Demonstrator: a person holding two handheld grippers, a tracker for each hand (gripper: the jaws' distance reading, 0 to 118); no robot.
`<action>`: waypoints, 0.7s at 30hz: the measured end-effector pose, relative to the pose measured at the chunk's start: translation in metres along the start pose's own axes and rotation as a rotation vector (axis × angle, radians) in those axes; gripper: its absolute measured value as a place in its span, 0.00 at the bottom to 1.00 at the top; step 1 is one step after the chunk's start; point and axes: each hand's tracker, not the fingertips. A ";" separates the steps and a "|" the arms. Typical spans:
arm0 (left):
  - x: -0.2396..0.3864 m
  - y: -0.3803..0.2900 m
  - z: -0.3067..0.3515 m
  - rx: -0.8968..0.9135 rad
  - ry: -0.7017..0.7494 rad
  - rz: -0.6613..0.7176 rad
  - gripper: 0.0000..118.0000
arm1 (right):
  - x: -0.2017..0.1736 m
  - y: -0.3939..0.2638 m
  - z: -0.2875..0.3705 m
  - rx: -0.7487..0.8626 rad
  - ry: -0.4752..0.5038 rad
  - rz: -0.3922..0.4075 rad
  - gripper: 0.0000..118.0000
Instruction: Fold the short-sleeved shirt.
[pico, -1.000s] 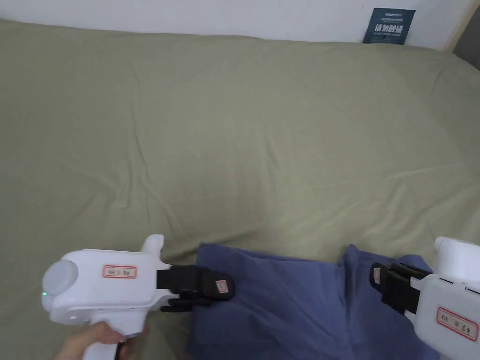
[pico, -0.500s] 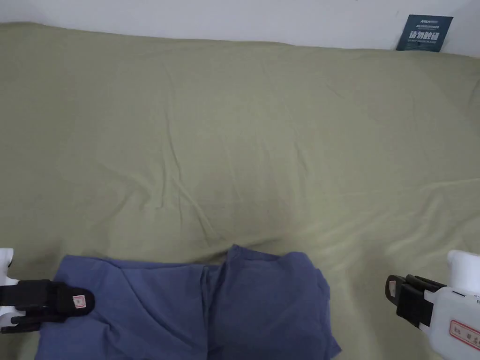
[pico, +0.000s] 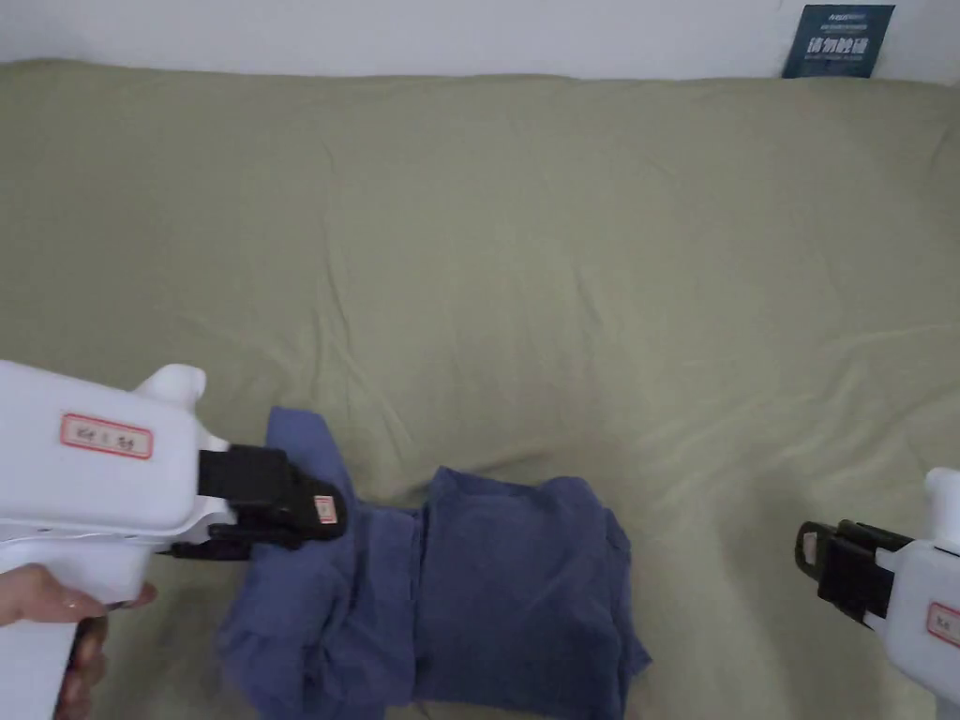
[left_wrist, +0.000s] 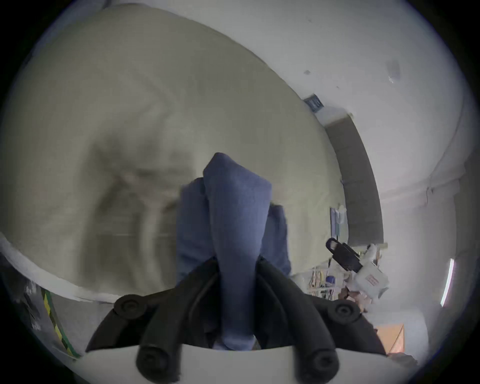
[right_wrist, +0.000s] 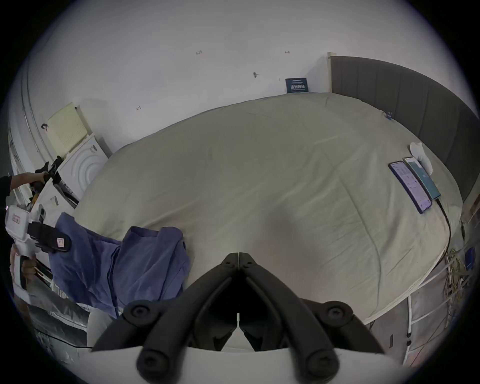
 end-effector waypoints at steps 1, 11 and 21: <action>0.021 -0.006 -0.010 -0.011 -0.022 -0.005 0.12 | 0.003 -0.001 0.002 0.002 0.000 -0.010 0.00; 0.095 -0.012 -0.168 -0.250 -0.227 -0.030 0.76 | 0.031 -0.011 0.011 -0.002 -0.037 -0.061 0.00; 0.067 -0.010 -0.113 -0.098 -0.087 -0.119 0.14 | 0.033 -0.015 0.007 -0.018 -0.046 -0.057 0.00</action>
